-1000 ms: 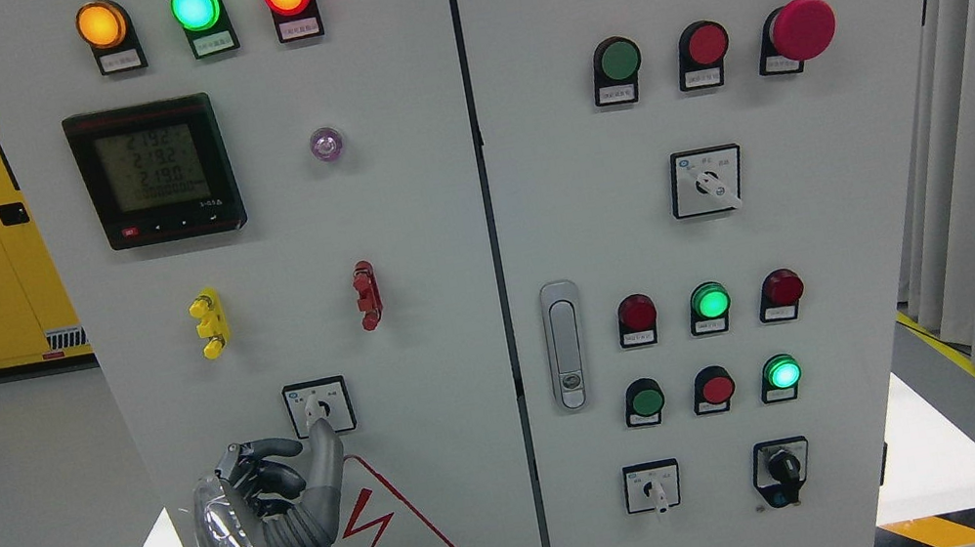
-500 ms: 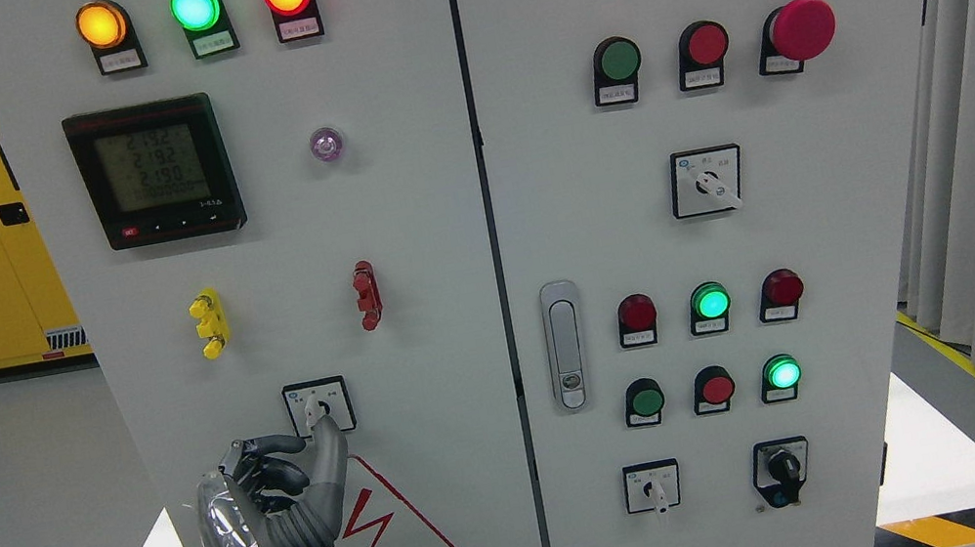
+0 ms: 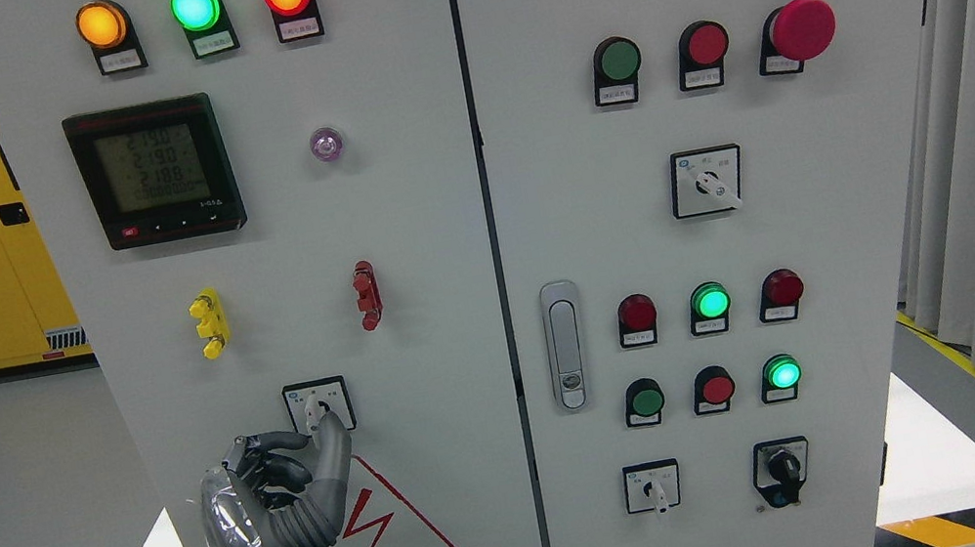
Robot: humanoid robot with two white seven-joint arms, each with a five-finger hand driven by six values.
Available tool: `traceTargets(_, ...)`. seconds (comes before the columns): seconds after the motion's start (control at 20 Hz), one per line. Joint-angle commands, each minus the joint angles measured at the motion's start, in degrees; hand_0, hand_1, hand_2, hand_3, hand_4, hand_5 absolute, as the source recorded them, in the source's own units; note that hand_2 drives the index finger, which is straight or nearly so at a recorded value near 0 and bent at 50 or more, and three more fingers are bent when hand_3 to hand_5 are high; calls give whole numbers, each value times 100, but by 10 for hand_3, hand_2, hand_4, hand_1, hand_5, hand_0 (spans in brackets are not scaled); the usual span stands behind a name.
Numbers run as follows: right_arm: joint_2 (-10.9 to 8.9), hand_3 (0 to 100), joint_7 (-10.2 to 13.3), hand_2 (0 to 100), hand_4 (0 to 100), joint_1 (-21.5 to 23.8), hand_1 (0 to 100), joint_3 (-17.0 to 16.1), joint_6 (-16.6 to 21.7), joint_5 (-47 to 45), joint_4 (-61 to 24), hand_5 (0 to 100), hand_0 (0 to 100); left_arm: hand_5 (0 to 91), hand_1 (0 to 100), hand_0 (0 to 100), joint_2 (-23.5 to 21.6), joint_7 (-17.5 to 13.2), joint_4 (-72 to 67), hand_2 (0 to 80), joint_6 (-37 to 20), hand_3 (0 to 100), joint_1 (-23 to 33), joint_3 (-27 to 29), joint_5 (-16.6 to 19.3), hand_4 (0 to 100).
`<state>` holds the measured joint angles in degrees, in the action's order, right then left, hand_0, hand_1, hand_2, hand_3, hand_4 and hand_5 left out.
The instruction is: Turn on light switch 1
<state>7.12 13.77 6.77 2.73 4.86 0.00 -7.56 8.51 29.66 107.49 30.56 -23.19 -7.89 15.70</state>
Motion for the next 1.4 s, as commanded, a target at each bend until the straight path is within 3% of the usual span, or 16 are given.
traceTargets(0.0,0,0,-6,40,0,-1,500,0,-2,-167,0,0,0,754,694,197,2,-21,-79,618,11,914,-28,-2,3,845)
traceTargets(1.35,0,0,3,40,0,-1,500,0,-2,-167,0,0,0,753,672,296,2,-13,-96,629,81,921,-115,-2,3,849)
